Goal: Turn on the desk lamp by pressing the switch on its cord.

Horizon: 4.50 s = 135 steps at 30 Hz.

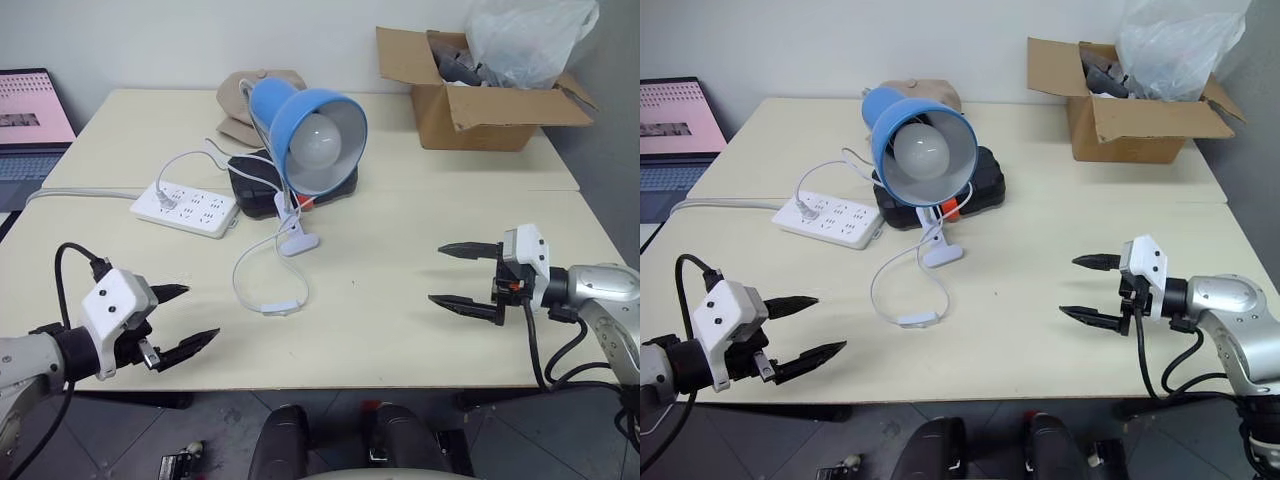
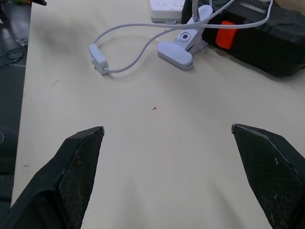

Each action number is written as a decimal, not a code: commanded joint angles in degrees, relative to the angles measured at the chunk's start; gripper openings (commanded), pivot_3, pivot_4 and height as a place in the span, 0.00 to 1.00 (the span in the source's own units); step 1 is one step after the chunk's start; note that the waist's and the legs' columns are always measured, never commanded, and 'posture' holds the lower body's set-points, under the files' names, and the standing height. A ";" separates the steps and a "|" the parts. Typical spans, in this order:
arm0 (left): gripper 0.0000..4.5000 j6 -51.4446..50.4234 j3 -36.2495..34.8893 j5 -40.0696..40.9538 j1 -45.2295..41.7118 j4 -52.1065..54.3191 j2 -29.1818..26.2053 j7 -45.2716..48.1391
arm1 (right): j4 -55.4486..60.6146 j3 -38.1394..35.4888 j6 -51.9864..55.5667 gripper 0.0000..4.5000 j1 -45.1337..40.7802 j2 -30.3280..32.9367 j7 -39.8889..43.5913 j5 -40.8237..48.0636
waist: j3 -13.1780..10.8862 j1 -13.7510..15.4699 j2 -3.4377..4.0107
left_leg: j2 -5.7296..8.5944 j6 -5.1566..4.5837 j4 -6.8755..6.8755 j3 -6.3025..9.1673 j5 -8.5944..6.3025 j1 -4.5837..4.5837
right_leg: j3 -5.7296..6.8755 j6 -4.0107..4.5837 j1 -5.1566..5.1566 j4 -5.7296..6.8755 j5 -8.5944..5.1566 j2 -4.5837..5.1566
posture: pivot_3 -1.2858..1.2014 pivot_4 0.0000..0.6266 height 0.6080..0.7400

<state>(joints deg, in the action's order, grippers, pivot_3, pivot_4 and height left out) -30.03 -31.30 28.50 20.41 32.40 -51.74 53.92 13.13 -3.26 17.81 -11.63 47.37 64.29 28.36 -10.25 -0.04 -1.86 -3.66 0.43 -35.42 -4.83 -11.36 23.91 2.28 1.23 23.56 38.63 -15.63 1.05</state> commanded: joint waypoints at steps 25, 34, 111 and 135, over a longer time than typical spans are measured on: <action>0.98 16.74 14.40 -8.62 -13.44 -12.89 -4.77 10.28 | 8.78 0.77 8.07 1.00 -3.01 -0.58 -4.97 0.40 | 0.01 0.05 -0.02 | 0.00 0.00 -0.01 -0.02 0.00 -0.01 | 0.00 -0.02 -0.03 0.04 0.01 0.00 | 0.52 0.24 1.00; 0.98 27.50 28.93 -15.54 -28.08 -27.70 -2.52 15.96 | 11.81 4.33 12.34 1.00 -3.76 0.72 -6.05 -1.16 | 0.01 0.10 -0.01 | 0.00 -0.01 -0.04 -0.03 0.01 -0.01 | 0.01 -0.02 -0.01 0.15 0.02 -0.01 | 0.52 0.24 1.00; 0.09 9.38 48.71 -20.37 -53.80 -26.02 15.90 15.80 | 10.01 25.39 26.11 1.00 -26.28 -7.69 -12.68 -7.97 | 0.05 -0.17 -0.08 | -0.02 -0.04 -0.64 0.14 0.03 0.10 | -0.13 -0.32 -0.15 0.37 0.13 -0.26 | 0.52 0.24 1.00; 0.09 6.90 48.61 -19.84 -53.14 -22.91 15.87 13.75 | 8.45 28.76 21.69 0.34 -25.49 -7.86 -8.46 -14.91 | 0.05 -0.13 -0.08 | -0.02 -0.04 -0.65 0.13 0.03 0.10 | -0.14 -0.32 -0.15 0.38 0.13 -0.26 | 0.52 0.24 1.00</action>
<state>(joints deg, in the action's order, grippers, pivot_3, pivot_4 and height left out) -23.12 18.29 7.85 -31.90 7.22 -35.82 68.23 21.16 24.98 41.21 -37.02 39.14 54.72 14.45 -10.20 -0.17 -1.95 -3.68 0.39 -36.08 -4.70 -11.33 24.01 2.14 0.91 23.41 39.01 -15.50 0.79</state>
